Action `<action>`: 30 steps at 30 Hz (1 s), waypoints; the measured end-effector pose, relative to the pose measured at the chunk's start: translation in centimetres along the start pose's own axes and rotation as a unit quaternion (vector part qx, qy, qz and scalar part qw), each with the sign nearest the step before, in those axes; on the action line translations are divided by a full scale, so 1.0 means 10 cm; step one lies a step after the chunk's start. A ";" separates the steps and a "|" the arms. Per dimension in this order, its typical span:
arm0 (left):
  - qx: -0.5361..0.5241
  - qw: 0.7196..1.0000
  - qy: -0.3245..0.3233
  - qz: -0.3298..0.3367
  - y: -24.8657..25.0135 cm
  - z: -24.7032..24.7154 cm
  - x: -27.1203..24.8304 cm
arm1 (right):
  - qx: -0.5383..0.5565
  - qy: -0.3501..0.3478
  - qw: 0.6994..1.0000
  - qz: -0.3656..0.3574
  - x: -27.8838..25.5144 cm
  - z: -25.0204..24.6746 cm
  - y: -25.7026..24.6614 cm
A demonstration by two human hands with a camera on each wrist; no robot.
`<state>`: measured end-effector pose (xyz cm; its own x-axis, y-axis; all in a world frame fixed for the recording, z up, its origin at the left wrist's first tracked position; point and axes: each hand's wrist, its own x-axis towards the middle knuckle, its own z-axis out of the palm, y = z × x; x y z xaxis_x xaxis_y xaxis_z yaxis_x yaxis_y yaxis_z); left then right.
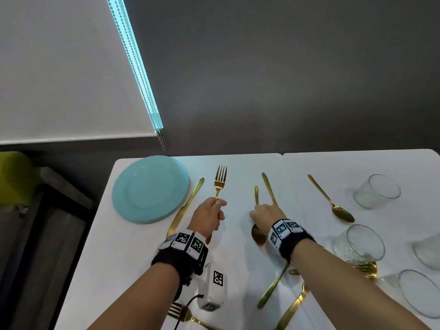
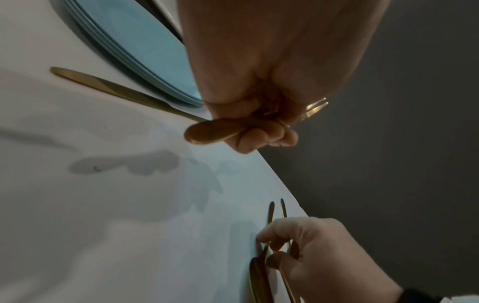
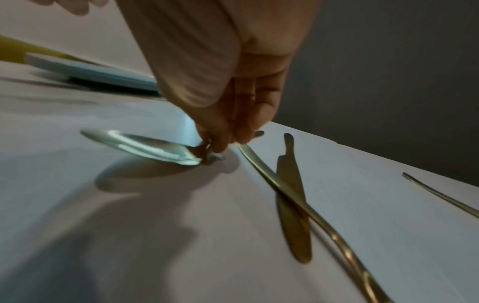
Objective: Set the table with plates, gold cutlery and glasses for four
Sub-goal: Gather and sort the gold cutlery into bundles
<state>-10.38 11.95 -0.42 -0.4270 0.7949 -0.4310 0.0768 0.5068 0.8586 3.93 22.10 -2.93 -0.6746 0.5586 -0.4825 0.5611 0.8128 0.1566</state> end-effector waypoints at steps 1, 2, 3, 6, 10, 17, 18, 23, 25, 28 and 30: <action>-0.005 1.000 0.004 -0.001 0.00 -0.01 0.01 | -0.014 -0.005 1.000 -0.006 0.02 0.00 -0.01; -0.011 1.000 0.006 -0.002 0.00 -0.02 0.01 | -0.026 -0.008 1.000 -0.012 0.03 -0.02 -0.01; -0.021 1.000 0.009 -0.003 0.00 -0.03 0.02 | -0.034 -0.011 0.999 -0.017 0.04 -0.04 -0.02; -0.043 0.999 0.012 -0.013 -0.02 -0.04 0.03 | -0.039 -0.019 0.999 -0.028 0.05 -0.06 -0.03; -0.066 0.997 0.033 -0.021 -0.05 -0.06 0.05 | -0.033 -0.014 0.999 -0.040 0.03 -0.04 -0.05; -0.153 0.984 0.082 -0.037 -0.08 -0.13 0.10 | 0.258 0.120 0.958 0.042 -0.07 -0.23 0.04; -0.161 0.983 0.086 -0.038 -0.07 -0.11 0.09 | 0.345 0.144 0.925 0.075 -0.12 -0.29 0.06; -0.146 0.988 0.038 -0.035 0.05 0.14 -0.02 | 0.662 0.181 0.710 0.156 -0.34 -0.43 -0.01; -0.131 0.991 -0.002 -0.028 0.10 0.28 -0.10 | 0.730 0.144 0.646 0.174 -0.40 -0.37 -0.05; -0.122 0.990 -0.063 -0.020 0.13 0.47 -0.25 | 0.756 0.106 0.615 0.198 -0.51 -0.21 -0.12; -0.129 0.987 -0.091 -0.025 0.11 0.57 -0.34 | 0.768 0.101 0.596 0.213 -0.59 -0.10 -0.17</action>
<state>-3.74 11.73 0.40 -0.2542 0.8300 -0.4965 -0.1818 0.4632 0.8674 6.45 17.61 0.53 -0.2702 0.7954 -0.5426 0.3747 -0.4322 -0.8202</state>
